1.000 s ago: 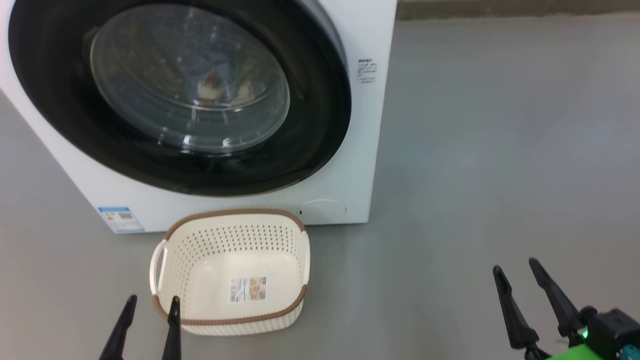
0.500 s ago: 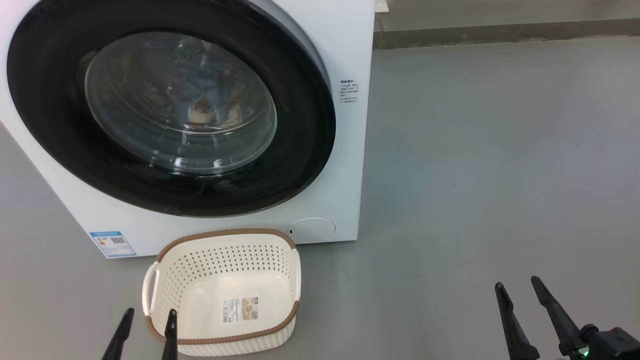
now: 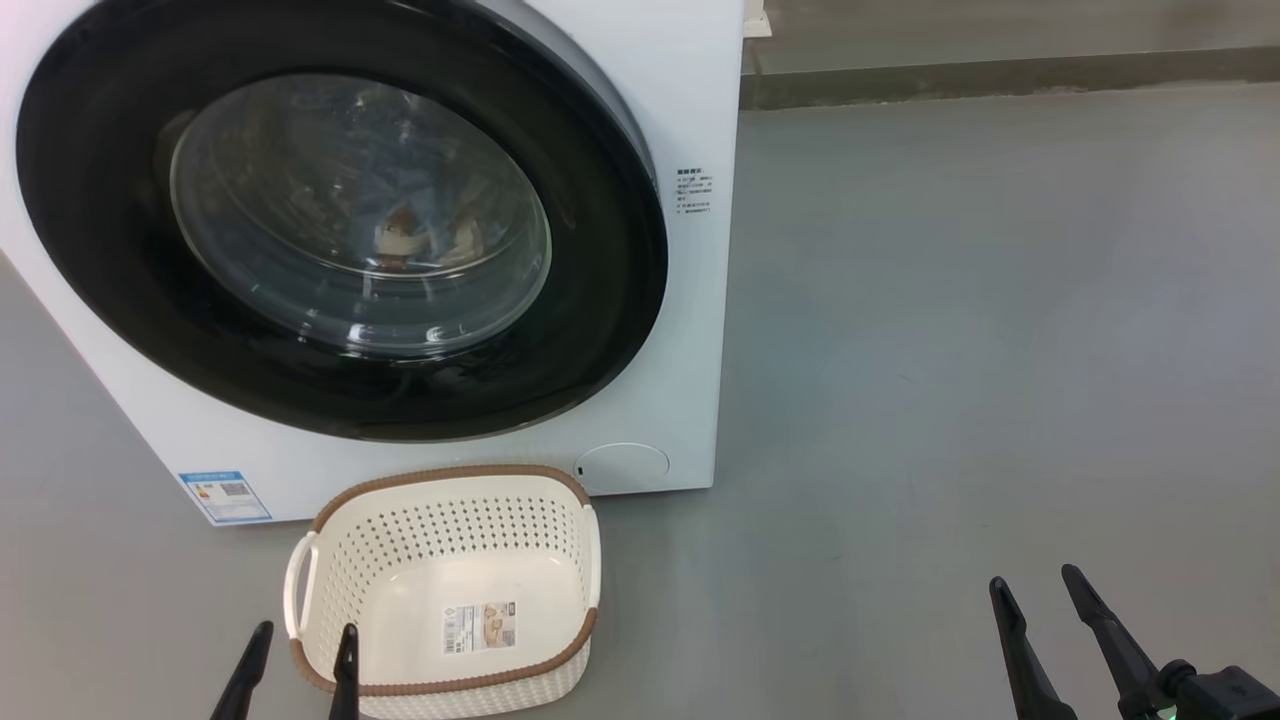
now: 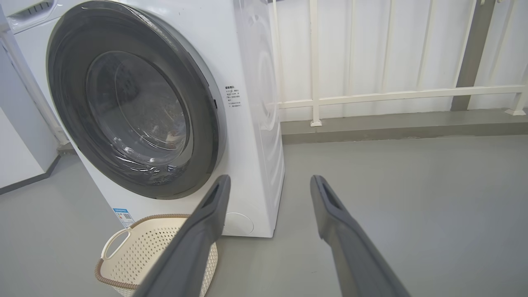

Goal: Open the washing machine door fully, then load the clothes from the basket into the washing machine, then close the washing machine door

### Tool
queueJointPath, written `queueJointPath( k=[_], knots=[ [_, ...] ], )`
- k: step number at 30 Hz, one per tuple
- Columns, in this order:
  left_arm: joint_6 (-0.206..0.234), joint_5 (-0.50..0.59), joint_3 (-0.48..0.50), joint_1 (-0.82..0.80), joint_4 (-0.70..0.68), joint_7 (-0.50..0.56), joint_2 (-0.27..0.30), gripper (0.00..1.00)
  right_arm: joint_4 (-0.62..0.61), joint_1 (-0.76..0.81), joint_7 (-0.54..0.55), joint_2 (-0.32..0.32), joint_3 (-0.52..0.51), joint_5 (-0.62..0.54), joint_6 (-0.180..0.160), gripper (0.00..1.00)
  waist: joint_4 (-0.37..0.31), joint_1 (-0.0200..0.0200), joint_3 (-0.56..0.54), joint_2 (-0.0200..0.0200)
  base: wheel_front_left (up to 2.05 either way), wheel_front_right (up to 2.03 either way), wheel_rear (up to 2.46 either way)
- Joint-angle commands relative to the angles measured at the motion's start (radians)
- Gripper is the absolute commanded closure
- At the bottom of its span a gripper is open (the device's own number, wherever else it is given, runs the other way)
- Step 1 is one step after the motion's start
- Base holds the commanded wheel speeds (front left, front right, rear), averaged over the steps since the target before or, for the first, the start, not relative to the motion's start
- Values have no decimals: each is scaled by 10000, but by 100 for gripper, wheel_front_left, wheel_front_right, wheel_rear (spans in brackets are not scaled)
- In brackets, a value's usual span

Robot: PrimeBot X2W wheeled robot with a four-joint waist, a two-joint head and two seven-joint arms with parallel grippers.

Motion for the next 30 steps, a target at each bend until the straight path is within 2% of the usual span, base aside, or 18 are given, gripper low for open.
queueJointPath(
  k=[1,29,30],
  knots=[
    [47,-30,294,-227,-238,-82,170,0,-256,-142,-48,-106,168,-91,14,0,10,0,-13,0,0,0,0],
    [165,-38,164,-329,-197,-82,195,0,-205,-213,-48,-124,290,-45,14,0,34,0,-112,0,0,0,0],
    [46,-12,-146,27,4,0,98,100,19,-1,0,37,71,2,0,100,33,0,-113,0,0,0,0]
  ],
)
